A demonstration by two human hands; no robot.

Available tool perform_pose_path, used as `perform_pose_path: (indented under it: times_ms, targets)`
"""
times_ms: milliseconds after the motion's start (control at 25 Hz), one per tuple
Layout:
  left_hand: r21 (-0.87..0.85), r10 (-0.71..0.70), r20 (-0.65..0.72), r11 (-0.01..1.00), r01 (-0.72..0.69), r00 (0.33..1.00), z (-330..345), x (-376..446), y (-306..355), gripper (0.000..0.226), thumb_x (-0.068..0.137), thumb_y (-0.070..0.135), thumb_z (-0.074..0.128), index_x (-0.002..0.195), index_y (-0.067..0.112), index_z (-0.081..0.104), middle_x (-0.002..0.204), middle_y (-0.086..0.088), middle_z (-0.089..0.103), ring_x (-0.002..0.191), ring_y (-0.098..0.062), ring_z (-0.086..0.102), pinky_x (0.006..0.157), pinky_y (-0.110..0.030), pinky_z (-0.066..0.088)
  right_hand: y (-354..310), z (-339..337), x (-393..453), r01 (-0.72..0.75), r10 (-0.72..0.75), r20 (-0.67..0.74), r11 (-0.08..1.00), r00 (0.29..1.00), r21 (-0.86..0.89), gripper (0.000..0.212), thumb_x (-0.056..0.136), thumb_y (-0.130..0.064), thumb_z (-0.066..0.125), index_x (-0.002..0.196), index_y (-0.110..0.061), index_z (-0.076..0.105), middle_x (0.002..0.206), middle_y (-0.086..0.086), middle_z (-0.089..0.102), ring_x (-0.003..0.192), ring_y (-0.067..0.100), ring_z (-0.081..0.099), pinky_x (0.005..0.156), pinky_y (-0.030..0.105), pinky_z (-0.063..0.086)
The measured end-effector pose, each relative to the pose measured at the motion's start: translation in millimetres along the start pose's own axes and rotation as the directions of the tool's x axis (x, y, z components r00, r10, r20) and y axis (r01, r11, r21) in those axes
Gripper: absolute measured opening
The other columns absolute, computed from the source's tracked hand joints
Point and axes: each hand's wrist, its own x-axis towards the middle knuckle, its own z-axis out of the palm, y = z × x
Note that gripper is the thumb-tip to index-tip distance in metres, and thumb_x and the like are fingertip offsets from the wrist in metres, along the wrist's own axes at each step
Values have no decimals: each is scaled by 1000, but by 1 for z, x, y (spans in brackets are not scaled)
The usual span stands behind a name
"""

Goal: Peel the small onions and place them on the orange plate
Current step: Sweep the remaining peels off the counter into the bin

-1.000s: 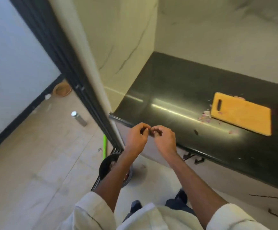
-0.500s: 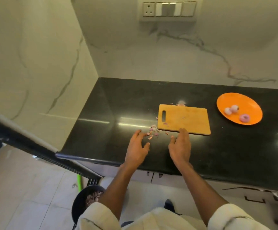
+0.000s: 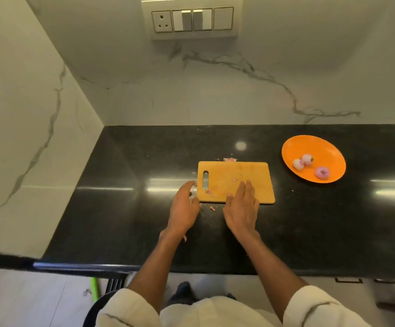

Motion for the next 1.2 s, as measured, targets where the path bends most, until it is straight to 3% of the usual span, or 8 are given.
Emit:
perform_pose_path:
  times_ms: [160, 280, 440, 560, 680, 880, 1080, 1200]
  targets:
    - [-60, -57, 11, 997, 58, 998, -2, 30, 5, 54, 108, 6, 52, 159, 22, 44, 143, 1, 55, 93, -11, 70, 65, -24, 64, -24, 25, -7, 242, -238, 88, 970, 967, -28, 68, 105, -25, 56, 163, -10, 23, 171, 15, 25, 157, 31, 27, 127, 53, 30]
    - [-104, -66, -35, 993, 62, 997, -9, 51, -1, 48, 108, 5, 52, 154, 18, 52, 135, 0, 66, 102, -9, 71, 72, -12, 55, -50, 34, -22, 548, -569, 151, 821, 809, 159, 53, 105, -25, 50, 156, -14, 39, 157, 8, 47, 144, 23, 46, 118, 47, 41]
    - [-117, -74, -62, 991, 67, 995, -13, 79, -2, 38, 109, 12, 55, 146, 19, 60, 119, 0, 74, 94, -6, 71, 74, -15, 53, -34, 22, 29, 208, -206, -39, 977, 978, 44, 62, 112, -31, 39, 167, -13, 17, 174, 9, 19, 161, 25, 18, 131, 47, 22]
    - [-122, -44, 20, 991, 46, 999, -10, 90, 3, 38, 110, 18, 55, 148, 19, 57, 118, 0, 72, 98, -11, 72, 78, -22, 56, 2, 14, 66, -130, 129, -61, 991, 990, -22, 71, 111, -51, 30, 167, -12, 10, 177, 9, 9, 163, 26, 6, 131, 53, 15]
    - [-93, -50, 23, 994, 51, 999, -8, 103, 7, 38, 109, 17, 57, 147, 16, 58, 95, 8, 70, 87, -11, 73, 70, -21, 53, -2, 23, 71, -94, 95, 4, 993, 995, -74, 74, 111, -55, 25, 168, -12, 5, 177, 9, 0, 164, 26, 1, 132, 51, 9]
    - [-97, -62, 37, 993, 66, 997, -7, 114, 4, 35, 108, 13, 57, 142, 16, 62, 93, 5, 72, 86, -18, 76, 83, -45, 65, -39, 38, 26, 440, -462, 162, 884, 872, 155, 59, 115, -37, 31, 168, -20, 13, 176, 0, 12, 162, 10, 7, 133, 43, 16]
    - [-167, -109, 62, 979, 118, 992, -14, 113, 2, 32, 110, 11, 53, 141, 15, 61, 105, -3, 76, 92, -13, 77, 86, -35, 65, -14, 23, 62, -51, 53, -47, 998, 997, 37, 65, 113, -42, 32, 168, -14, 11, 177, 7, 11, 163, 22, 8, 132, 48, 15]
    - [-148, -100, 47, 983, 106, 994, -13, 120, 4, 28, 110, 14, 55, 137, 15, 65, 97, 0, 77, 82, -10, 77, 82, -37, 66, -43, 35, 46, 127, -133, 103, 990, 986, 58, 67, 112, -40, 36, 168, -15, 9, 176, 9, 9, 163, 23, 8, 132, 48, 16]
